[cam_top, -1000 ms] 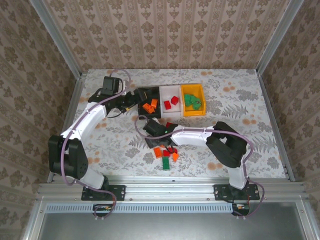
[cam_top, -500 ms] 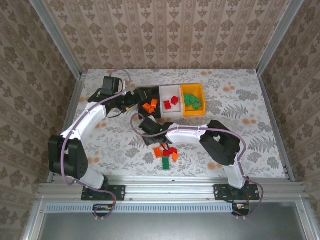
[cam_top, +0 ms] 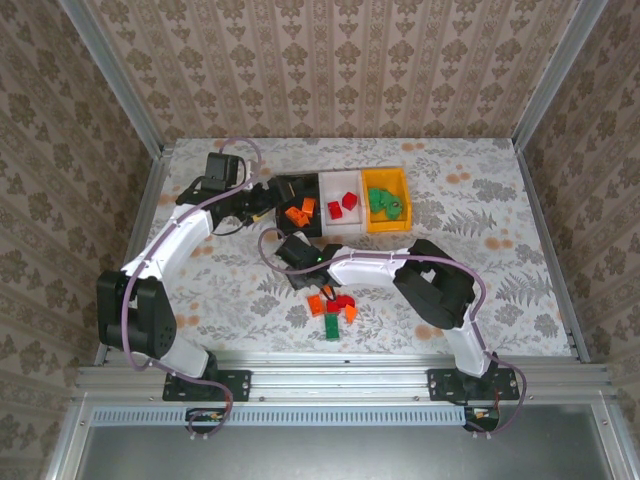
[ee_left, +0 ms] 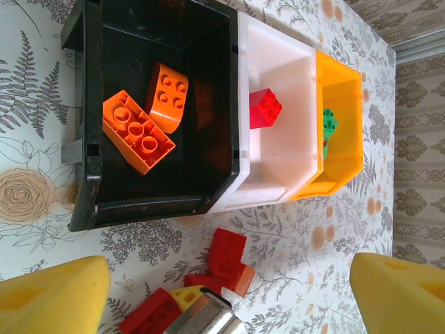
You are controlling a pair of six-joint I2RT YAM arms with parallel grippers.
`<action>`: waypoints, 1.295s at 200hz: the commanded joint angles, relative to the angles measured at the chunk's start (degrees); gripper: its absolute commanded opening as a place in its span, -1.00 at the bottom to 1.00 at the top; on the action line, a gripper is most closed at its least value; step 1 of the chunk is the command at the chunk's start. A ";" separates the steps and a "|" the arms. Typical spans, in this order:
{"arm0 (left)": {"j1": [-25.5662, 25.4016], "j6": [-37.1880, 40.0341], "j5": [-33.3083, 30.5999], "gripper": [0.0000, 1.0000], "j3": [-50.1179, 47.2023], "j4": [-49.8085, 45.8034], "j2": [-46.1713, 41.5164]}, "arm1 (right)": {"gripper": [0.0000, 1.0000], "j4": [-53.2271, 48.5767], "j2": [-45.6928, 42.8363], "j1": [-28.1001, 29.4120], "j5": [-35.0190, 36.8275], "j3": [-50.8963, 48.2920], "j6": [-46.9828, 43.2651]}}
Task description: Sort the legos into containers by color
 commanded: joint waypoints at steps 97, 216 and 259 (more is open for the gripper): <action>1.83 -1.09 1.14 0.83 -1.00 2.04 -3.73 | -0.16 1.25 -14.22 -11.10 2.85 -1.32 -4.70; -6.47 -0.88 3.68 0.83 -1.35 3.59 -0.28 | 0.20 -4.51 0.41 -21.98 0.15 18.21 -4.19; -6.47 -0.76 3.57 0.83 -1.16 3.29 -0.84 | 0.24 -1.62 -9.41 -19.82 2.80 10.72 -5.33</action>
